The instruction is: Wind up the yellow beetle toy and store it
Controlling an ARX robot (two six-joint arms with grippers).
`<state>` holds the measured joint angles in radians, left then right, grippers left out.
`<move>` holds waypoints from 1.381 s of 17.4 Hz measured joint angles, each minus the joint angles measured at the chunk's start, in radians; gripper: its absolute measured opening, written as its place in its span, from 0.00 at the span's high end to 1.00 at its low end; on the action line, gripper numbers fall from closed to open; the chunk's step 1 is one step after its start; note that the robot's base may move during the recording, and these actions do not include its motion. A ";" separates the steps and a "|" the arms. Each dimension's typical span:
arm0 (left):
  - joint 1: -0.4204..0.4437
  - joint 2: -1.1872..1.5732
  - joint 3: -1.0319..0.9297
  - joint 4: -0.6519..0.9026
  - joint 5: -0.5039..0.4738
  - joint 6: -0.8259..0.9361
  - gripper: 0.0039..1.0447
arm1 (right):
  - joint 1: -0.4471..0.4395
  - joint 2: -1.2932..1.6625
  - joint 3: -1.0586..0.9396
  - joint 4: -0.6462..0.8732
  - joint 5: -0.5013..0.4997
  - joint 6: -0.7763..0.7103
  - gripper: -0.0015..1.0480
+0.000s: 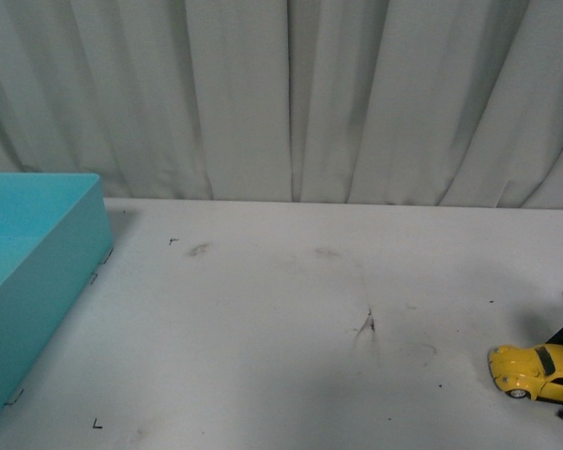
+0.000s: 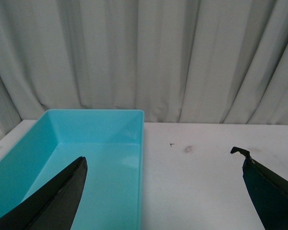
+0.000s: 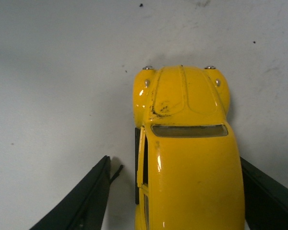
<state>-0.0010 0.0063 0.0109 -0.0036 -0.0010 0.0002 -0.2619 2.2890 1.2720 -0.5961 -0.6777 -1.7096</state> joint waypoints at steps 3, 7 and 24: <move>0.000 0.000 0.000 0.000 0.000 0.000 0.06 | 0.000 0.000 -0.003 -0.006 -0.004 0.009 0.05; 0.000 0.000 0.000 0.000 0.000 0.000 0.06 | 0.000 0.002 -0.002 -0.009 -0.004 0.014 0.06; 0.000 0.000 0.000 0.000 0.000 0.000 0.06 | 0.102 -0.248 -0.182 0.846 -0.688 0.829 0.06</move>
<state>-0.0010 0.0063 0.0109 -0.0036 -0.0006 0.0002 -0.1600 2.0411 1.0901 0.2501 -1.3659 -0.8810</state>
